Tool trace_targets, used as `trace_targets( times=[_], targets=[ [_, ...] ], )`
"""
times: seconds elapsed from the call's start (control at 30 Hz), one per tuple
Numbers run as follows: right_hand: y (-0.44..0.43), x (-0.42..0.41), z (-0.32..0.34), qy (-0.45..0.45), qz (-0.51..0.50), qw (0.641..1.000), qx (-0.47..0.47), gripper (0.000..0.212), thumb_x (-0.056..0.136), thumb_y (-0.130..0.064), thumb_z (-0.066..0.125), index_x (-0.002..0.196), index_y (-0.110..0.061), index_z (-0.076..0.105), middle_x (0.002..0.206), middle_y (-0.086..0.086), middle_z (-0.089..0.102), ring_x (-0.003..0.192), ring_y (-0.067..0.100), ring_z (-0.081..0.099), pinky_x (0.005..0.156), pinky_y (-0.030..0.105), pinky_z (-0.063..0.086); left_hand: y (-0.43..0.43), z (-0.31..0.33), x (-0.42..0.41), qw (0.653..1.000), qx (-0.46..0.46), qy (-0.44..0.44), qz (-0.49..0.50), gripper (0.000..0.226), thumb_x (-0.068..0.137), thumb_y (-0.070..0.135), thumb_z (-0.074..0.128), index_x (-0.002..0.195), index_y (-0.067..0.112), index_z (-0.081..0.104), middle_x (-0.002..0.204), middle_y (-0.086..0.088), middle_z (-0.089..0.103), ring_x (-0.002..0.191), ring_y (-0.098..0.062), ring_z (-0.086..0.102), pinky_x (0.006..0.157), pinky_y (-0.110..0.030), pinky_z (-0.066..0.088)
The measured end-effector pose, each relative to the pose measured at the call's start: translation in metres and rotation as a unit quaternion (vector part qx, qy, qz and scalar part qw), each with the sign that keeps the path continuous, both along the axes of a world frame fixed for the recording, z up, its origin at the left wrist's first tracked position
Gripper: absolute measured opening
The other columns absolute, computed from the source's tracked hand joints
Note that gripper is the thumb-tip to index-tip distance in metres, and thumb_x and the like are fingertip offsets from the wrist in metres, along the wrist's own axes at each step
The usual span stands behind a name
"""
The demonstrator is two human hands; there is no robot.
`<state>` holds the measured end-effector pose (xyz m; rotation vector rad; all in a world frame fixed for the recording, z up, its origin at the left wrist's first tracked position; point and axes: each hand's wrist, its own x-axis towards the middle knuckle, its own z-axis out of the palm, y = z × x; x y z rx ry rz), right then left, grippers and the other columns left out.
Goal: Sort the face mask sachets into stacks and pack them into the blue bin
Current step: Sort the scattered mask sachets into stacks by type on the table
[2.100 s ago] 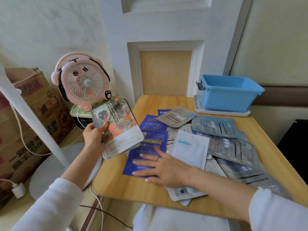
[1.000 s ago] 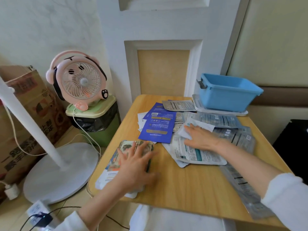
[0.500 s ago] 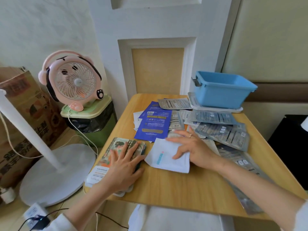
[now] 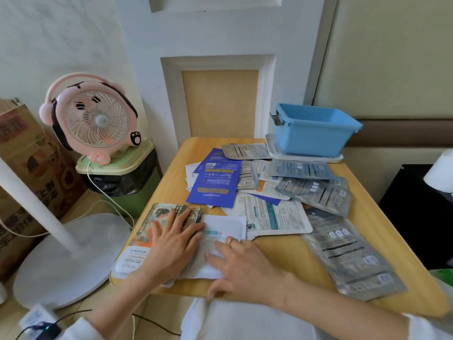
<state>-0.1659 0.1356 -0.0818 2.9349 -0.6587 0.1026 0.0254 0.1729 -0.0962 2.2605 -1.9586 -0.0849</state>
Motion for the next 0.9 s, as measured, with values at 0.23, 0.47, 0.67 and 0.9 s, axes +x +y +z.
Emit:
trace_targets(
  times=[0.23,0.47,0.67,0.9],
  targets=[
    [-0.084,-0.061,0.032,-0.049,-0.077,0.990,0.103,0.090,0.062,-0.084,0.039,0.143,-0.046,0.026,0.156,-0.011,0.018,0.144,0.011,0.012,0.119,0.041,0.009,0.008,0.007,-0.036,0.980,0.001,-0.109,-0.167,0.073,0.091,0.069,0.010,0.131,0.026,0.054,0.138,-0.002,0.052,0.130,-0.020,0.047,0.105,-0.057,0.016],
    [-0.113,-0.103,0.023,0.031,-0.097,0.994,0.040,0.051,0.099,-0.029,0.040,0.147,-0.035,0.024,0.154,-0.007,0.027,0.135,0.013,0.039,0.111,0.035,0.032,0.006,0.008,-0.036,0.977,0.065,-0.124,-0.162,0.070,0.089,0.072,0.012,0.132,0.034,0.050,0.126,0.005,0.060,0.112,-0.016,0.062,0.090,-0.054,0.049],
    [-0.114,-0.116,0.091,-0.432,-0.191,0.837,0.276,0.018,0.096,-0.015,0.049,0.101,-0.016,0.067,0.079,-0.009,0.069,0.068,0.001,0.064,0.059,0.009,0.045,0.003,0.025,-0.045,0.986,0.054,0.082,-0.138,0.102,0.062,0.087,0.009,0.148,0.033,0.018,0.153,0.015,0.016,0.140,0.001,0.004,0.116,-0.037,-0.005],
    [-0.054,-0.073,0.061,-0.485,-0.126,0.687,0.526,0.020,0.099,-0.019,0.042,0.104,-0.004,0.054,0.076,0.009,0.065,0.053,0.019,0.060,0.030,0.023,0.042,-0.011,0.068,-0.079,0.767,-0.008,0.637,-0.078,0.071,0.077,0.074,0.045,0.134,0.031,0.045,0.127,0.007,0.061,0.118,-0.013,0.058,0.100,-0.040,0.044]
  ],
)
